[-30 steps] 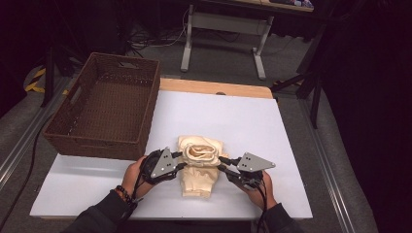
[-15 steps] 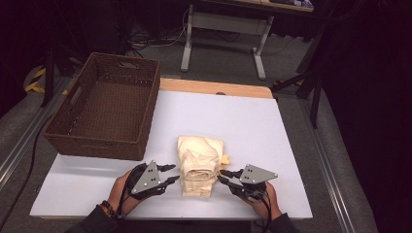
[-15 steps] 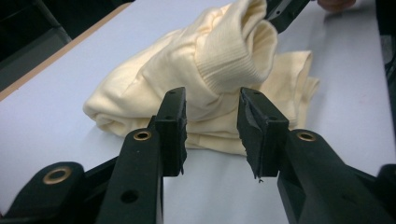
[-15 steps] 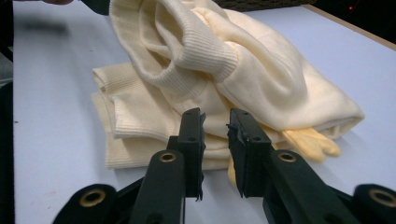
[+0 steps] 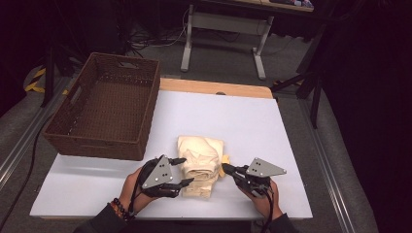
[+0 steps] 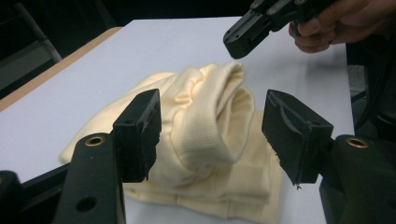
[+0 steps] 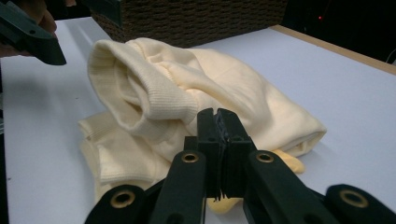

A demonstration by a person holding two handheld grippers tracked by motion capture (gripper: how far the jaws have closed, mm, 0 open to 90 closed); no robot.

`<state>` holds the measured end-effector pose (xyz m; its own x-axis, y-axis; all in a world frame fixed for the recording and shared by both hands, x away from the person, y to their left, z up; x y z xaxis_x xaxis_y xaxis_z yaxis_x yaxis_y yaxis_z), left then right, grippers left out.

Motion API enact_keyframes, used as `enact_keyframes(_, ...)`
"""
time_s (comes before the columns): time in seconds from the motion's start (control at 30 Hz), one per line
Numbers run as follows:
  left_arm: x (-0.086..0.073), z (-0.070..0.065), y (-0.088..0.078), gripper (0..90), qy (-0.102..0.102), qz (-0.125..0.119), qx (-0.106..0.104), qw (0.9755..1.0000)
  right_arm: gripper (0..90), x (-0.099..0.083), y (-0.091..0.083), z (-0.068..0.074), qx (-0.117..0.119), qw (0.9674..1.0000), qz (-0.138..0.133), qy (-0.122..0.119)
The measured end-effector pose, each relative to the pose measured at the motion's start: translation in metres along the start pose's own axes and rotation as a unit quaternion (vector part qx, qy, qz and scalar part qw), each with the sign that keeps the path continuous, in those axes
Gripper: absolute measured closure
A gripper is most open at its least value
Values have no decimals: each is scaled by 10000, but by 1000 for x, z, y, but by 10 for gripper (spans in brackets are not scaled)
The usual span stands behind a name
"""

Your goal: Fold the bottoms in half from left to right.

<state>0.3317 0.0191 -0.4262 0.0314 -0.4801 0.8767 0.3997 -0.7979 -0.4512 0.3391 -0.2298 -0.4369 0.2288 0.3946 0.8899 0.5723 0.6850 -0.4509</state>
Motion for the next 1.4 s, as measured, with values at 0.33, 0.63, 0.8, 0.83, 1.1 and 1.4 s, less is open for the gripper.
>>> enact_keyframes(0.33, -13, 2, 29, 502, -140, 670, -220, 9974, 867, 1, 6, 2, 62, 10000, 17, 9)
enact_keyframes(0.63, -10, 4, 21, 818, -114, 568, -292, 9979, 843, -5, 8, -3, -29, 9999, 61, 143)
enact_keyframes(0.8, -10, 2, 20, 860, -13, 460, -378, 9982, 834, -7, 8, -7, -70, 9998, 82, 171)
enact_keyframes(0.83, -9, 2, 19, 863, 6, 461, -387, 9982, 834, -7, 7, -7, -82, 9998, 77, 182)
enact_keyframes(1.1, 6, -2, 0, 866, -44, 76, -482, 9988, 841, -14, 8, -16, -167, 9989, 84, 437)
enact_keyframes(1.4, -12, -24, 9, 865, 352, 755, -976, 9917, 883, -14, 11, -20, -146, 9983, 88, 555)
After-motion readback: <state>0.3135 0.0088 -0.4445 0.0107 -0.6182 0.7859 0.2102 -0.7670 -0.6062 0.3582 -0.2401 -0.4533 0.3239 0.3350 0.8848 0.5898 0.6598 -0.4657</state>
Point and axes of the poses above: each handheld gripper's, and its own axes: y roughly forward along the jaws, x roughly out of its top, z roughly to its left, the point moved 4 cm from there along y, roughly forward along the jaws, and after that the axes turned 3 degrees about z, right-handed, at the moved point
